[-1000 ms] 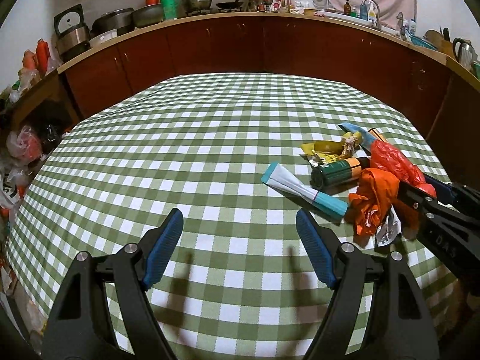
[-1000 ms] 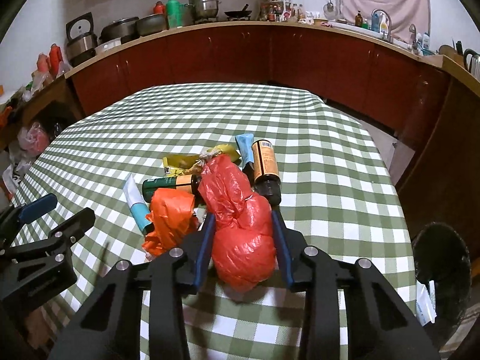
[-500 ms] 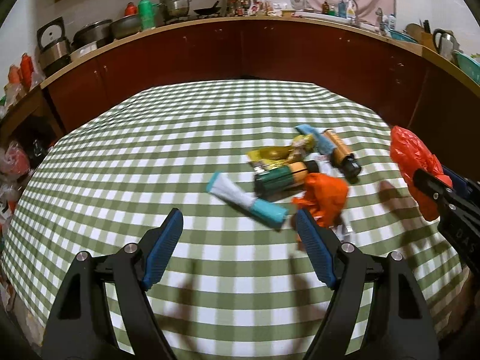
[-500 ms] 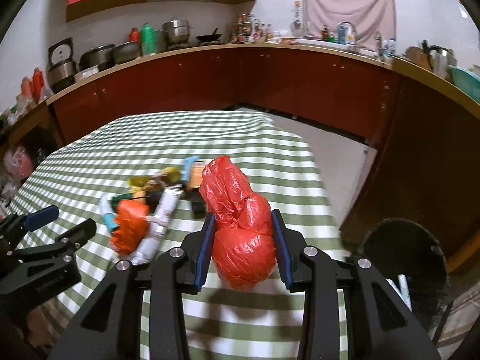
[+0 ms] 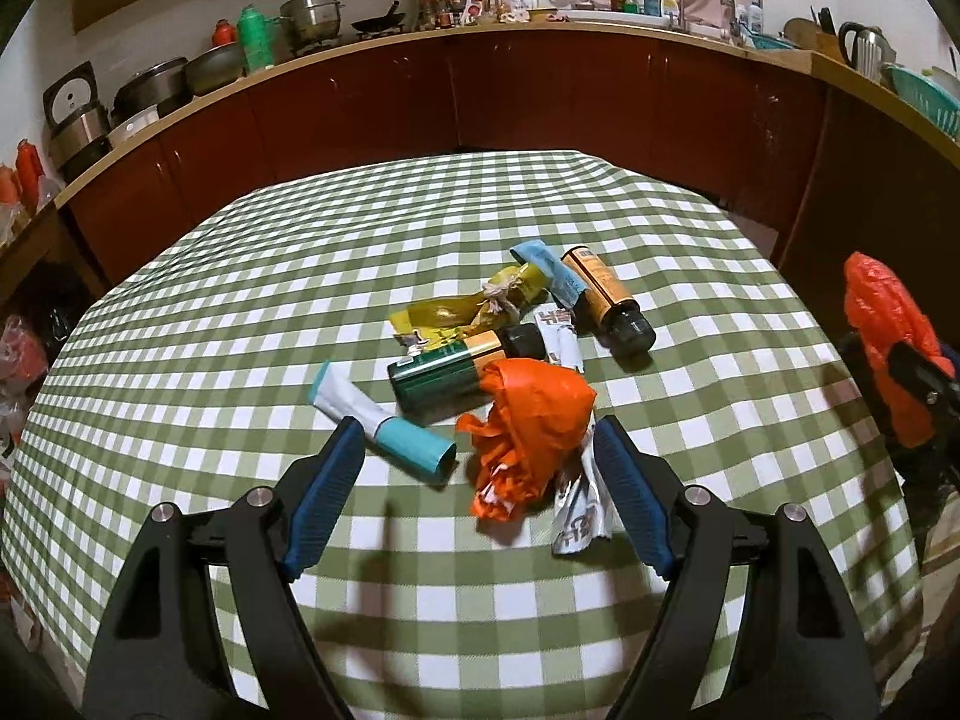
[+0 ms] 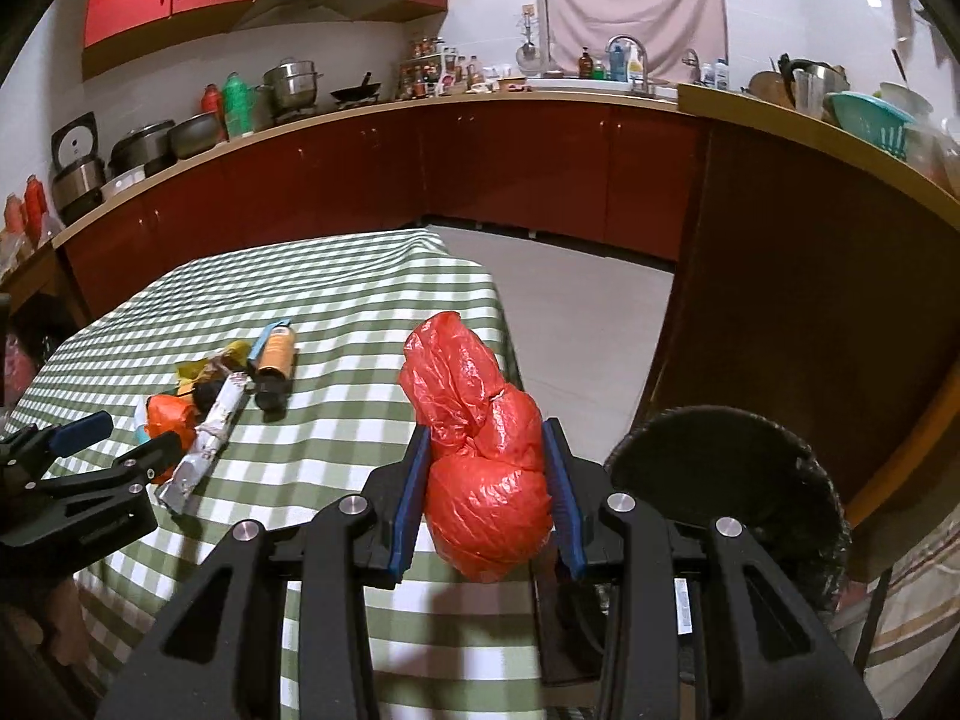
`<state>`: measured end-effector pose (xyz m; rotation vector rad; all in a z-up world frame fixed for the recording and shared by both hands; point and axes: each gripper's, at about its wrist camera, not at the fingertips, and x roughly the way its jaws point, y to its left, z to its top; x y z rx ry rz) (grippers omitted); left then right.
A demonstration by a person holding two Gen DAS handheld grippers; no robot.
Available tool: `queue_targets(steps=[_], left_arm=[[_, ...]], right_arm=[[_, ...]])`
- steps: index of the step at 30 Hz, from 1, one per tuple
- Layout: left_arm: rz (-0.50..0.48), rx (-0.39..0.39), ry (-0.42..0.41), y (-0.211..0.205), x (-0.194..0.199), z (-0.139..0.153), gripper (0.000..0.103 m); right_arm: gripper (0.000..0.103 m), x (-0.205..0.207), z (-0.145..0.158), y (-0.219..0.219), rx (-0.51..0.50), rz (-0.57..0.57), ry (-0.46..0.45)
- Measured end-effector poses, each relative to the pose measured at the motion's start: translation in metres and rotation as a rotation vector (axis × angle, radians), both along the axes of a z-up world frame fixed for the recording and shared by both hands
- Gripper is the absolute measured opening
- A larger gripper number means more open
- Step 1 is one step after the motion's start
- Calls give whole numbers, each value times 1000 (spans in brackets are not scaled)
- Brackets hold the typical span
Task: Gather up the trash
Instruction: 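Grasp the red plastic bag with the right tool while the left tool grasps the orange bag, then carry the red and orange bags over the black bin with both tools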
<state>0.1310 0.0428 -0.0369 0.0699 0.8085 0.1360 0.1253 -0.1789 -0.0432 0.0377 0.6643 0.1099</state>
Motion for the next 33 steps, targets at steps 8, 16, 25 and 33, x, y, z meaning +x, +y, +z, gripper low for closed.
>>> queue_targets(steps=[8,16,25,33], left_arm=[[-24,-9,24,-2,7,-6,42],[-48,-23,-20,-4,-3,1,39],[-120,-42,-105,-29,-21,31,39],[-253,-89,-109,-93,-13,33,39]], right_arm=[[37,2,-5,-8,13,-1,8],[37,0,-5,-10,18,2,5],[37,-14,3,-28,10,-50,-39],[37,-24,1,-79,-15,-181,-33]])
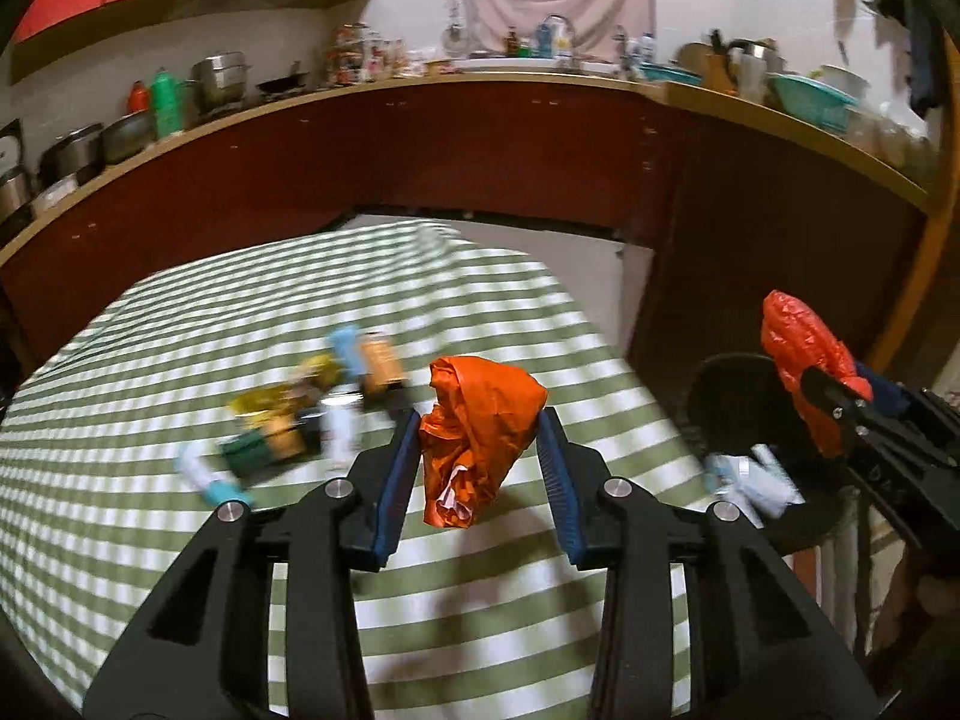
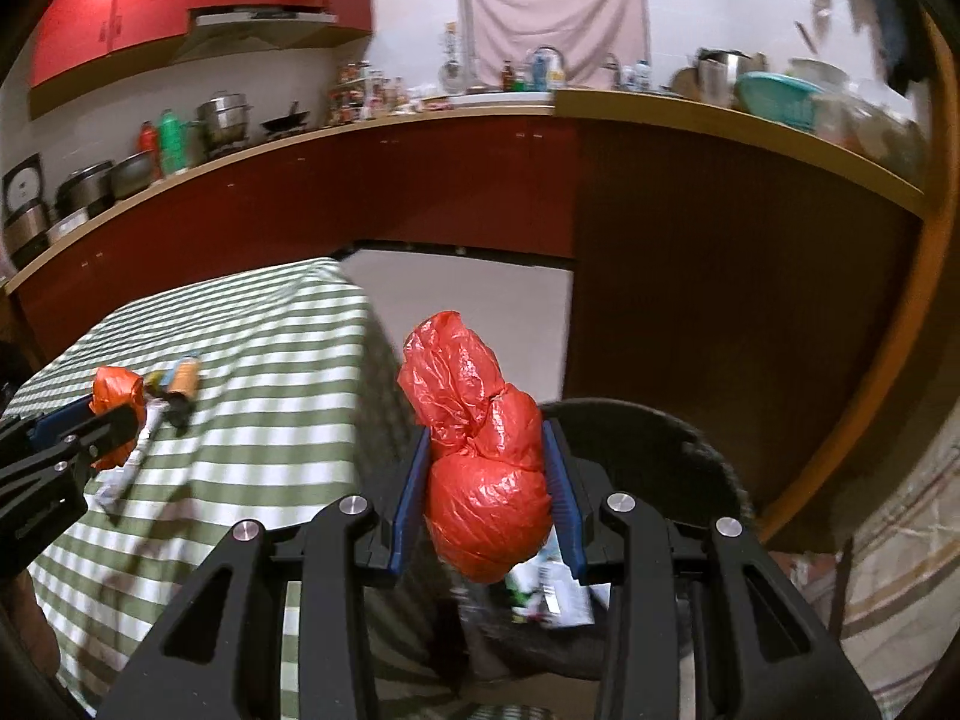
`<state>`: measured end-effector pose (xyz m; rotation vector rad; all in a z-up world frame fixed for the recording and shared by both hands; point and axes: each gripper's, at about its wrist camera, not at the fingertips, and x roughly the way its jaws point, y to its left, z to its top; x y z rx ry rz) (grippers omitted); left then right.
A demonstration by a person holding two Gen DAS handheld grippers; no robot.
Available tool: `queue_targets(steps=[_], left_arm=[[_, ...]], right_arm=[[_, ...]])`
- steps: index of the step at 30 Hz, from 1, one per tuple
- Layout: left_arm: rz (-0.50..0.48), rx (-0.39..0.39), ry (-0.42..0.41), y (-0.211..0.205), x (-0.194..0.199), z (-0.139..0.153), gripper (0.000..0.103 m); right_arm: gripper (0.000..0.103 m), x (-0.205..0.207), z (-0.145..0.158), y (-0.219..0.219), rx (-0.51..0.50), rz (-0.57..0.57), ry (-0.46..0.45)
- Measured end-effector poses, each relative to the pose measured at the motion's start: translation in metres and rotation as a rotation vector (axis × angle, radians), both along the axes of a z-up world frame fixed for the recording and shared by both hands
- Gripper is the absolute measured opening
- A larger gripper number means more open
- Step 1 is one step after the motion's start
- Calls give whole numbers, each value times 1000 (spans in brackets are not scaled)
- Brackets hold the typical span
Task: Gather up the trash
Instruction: 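Carry the red and orange bags over the black bin with both tools, then open both tools to drop the bags into the black bin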
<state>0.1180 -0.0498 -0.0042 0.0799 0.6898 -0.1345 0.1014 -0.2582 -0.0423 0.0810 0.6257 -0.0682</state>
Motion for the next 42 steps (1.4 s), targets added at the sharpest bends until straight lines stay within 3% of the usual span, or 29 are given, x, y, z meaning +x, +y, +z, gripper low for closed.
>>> queue_targets(steps=[10,30,35,40,42], left_arm=[[-137,13,-8,-80,8,-10,39],[-188,86,20,-171,36,-36,40],[-198,111,48,-182,45,-45,48],[-177,92,57,-178,48,-44,61],[-166,94,59,-173,48,-44,61]], right_arm=[[37,-12,-4,-53,-6,-129,5],[38,-4,-17,-95,-7,-191,-1],[49,3,-22,-101,-2,-198,1],[50,2,-22,-103,-1,-207,-5],[50,1,-20,-103,3,-207,-8]])
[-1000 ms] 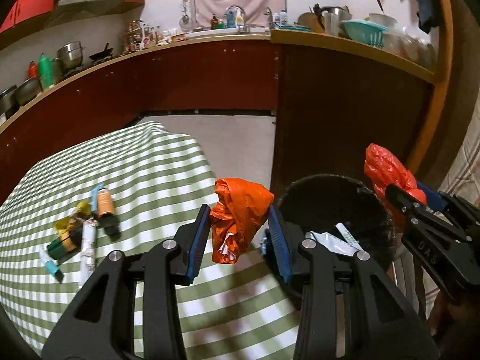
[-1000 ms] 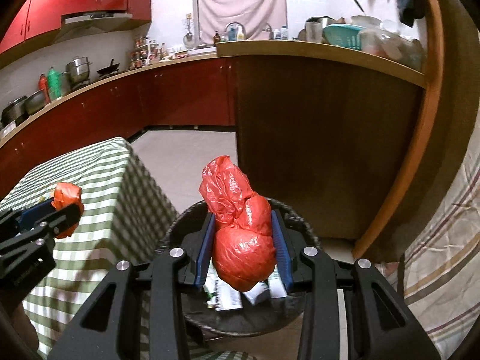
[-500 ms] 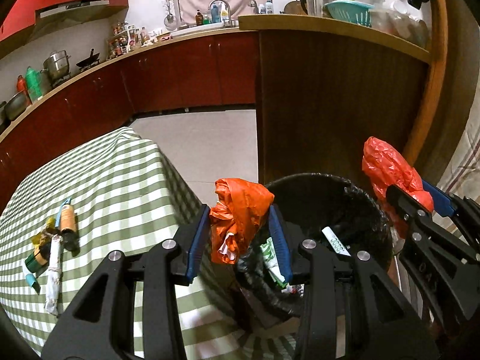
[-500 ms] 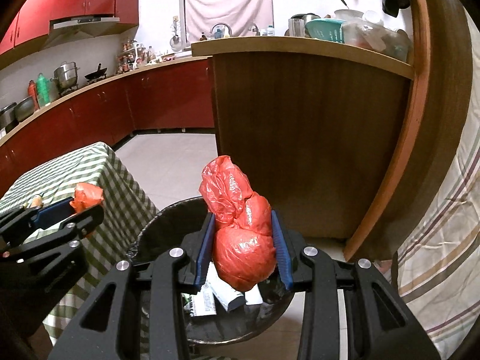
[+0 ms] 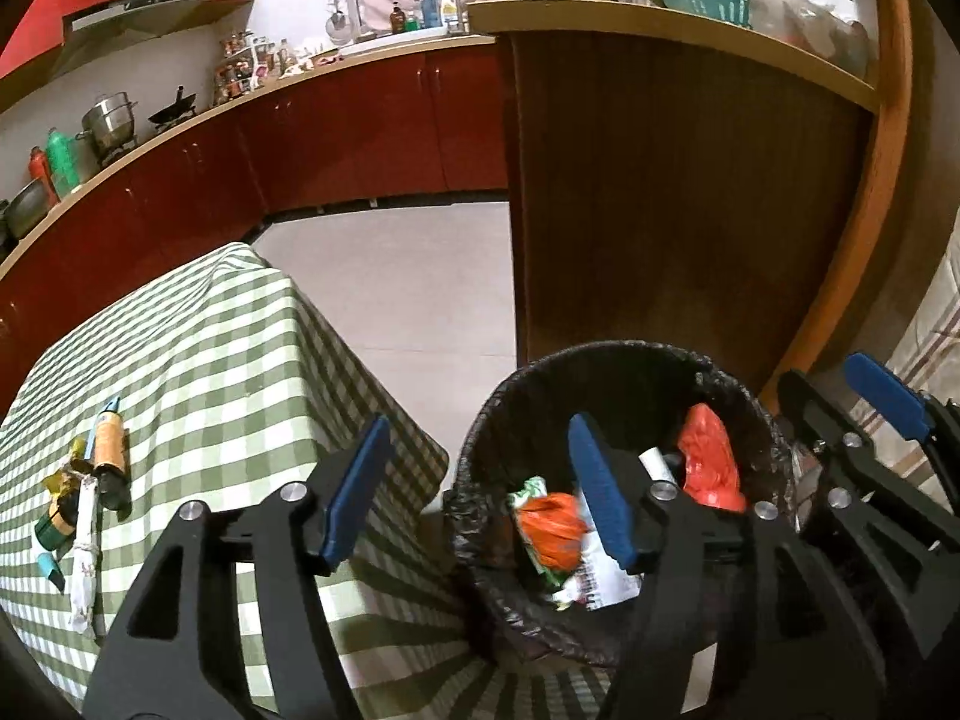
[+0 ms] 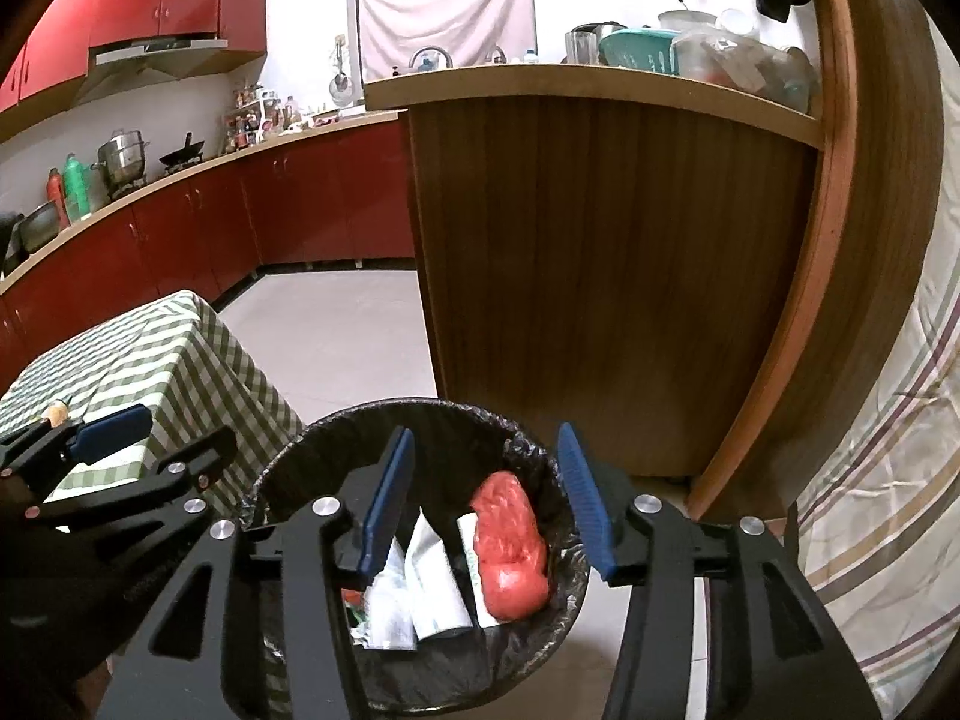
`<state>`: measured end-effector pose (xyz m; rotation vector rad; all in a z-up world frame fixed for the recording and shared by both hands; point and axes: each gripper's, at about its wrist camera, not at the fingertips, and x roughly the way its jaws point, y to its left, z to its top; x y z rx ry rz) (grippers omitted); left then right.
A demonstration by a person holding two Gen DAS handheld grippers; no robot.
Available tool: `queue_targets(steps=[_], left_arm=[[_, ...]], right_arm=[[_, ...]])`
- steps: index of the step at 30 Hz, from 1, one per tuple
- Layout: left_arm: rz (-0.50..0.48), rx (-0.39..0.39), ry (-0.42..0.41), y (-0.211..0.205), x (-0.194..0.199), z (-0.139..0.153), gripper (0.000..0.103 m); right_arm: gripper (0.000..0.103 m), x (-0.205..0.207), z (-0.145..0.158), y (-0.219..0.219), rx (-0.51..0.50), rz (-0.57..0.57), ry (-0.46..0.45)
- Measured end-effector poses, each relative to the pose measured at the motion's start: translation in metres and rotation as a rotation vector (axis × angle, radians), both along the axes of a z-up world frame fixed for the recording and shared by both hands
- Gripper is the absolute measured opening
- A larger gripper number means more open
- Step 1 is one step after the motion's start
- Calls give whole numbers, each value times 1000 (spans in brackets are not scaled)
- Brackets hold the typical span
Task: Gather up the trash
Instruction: 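Open both tools to drop the bags into the black bin, then move both open tools back over the remaining trash on the table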
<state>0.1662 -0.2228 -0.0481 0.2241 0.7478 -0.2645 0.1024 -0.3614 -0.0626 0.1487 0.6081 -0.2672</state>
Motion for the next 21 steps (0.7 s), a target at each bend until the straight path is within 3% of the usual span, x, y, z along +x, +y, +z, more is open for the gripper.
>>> queue_targets(steps=[12,21], left_arm=[[87,11,-8,65,-19,15,66],[241,16,-10,149,-36,27,71]], right_arm=[[50,3,10,38,18,87,-10],[50,11,19,103,38,232,-13]])
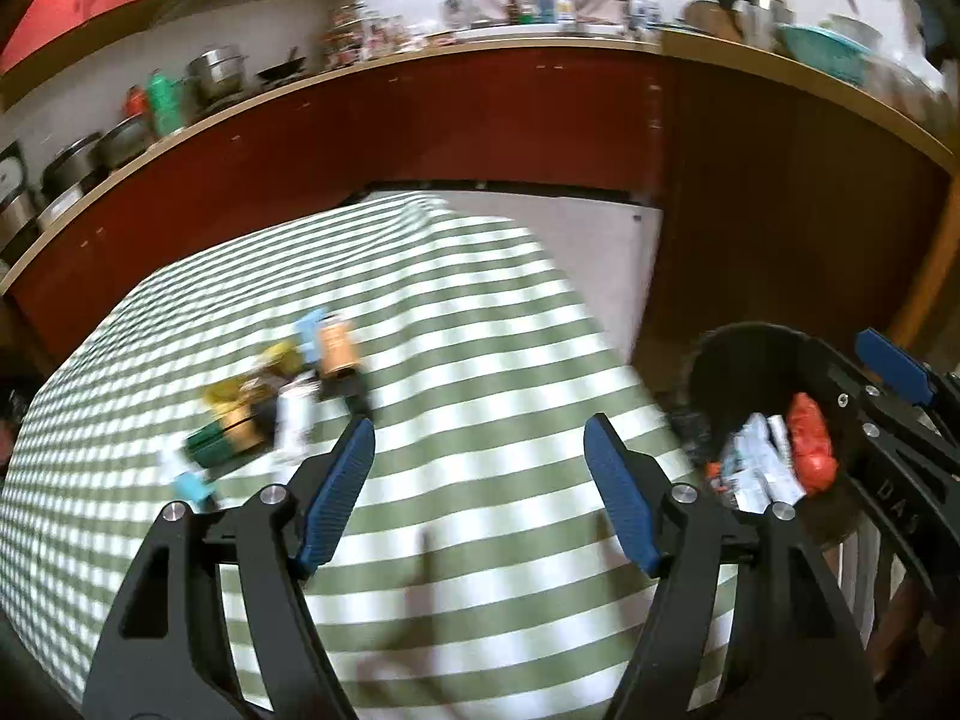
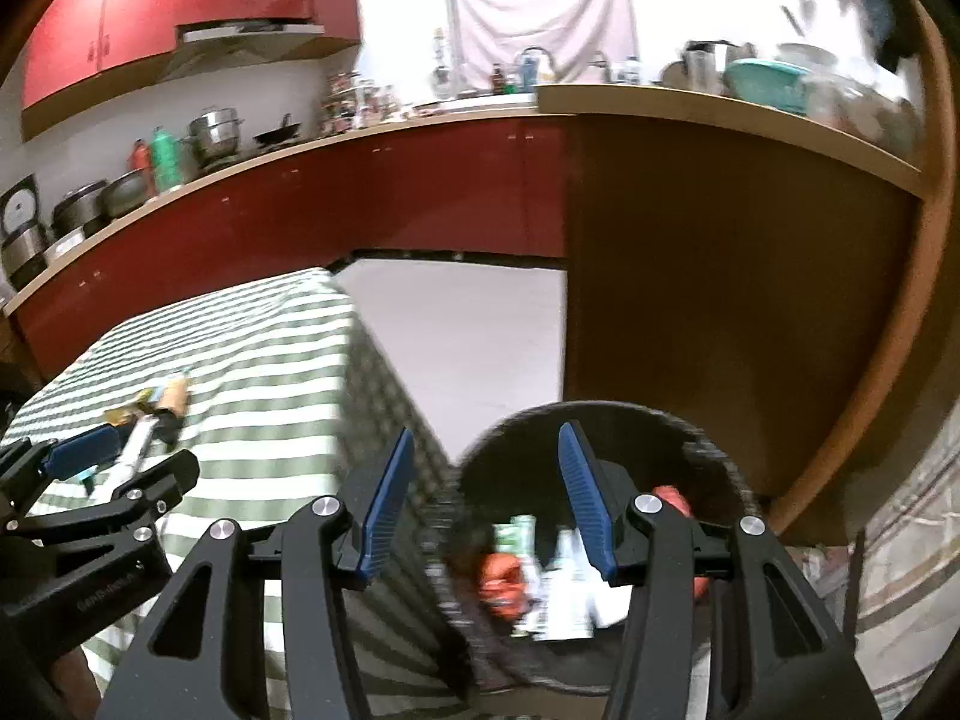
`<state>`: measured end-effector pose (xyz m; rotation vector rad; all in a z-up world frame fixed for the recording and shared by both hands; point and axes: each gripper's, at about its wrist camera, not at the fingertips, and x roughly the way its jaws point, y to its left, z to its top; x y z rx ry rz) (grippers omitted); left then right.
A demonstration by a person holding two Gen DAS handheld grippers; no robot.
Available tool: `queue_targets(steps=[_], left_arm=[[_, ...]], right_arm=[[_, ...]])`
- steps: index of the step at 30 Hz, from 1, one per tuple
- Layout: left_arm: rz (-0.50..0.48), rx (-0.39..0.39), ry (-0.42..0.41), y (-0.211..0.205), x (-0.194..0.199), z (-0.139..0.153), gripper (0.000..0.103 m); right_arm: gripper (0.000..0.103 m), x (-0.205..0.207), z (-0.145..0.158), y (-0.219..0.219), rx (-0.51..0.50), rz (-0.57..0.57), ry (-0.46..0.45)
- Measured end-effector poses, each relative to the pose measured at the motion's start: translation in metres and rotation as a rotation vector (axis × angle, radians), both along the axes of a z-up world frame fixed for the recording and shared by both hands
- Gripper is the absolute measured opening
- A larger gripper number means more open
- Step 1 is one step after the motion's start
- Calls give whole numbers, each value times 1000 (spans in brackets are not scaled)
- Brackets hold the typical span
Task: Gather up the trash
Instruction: 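Move both open tools back over the remaining trash on the table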
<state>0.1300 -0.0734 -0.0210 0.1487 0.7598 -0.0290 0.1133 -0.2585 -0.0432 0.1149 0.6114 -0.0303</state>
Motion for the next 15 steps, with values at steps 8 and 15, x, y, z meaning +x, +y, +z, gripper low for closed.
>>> queue_targets(steps=[8,15], left_arm=[[147,-1,-1,79,-15,8,71],[258,4,3,141,-29,8,72]], right_arm=[[50,7,6,65,-1,125,6],[50,12,7,118,-2,221,27]])
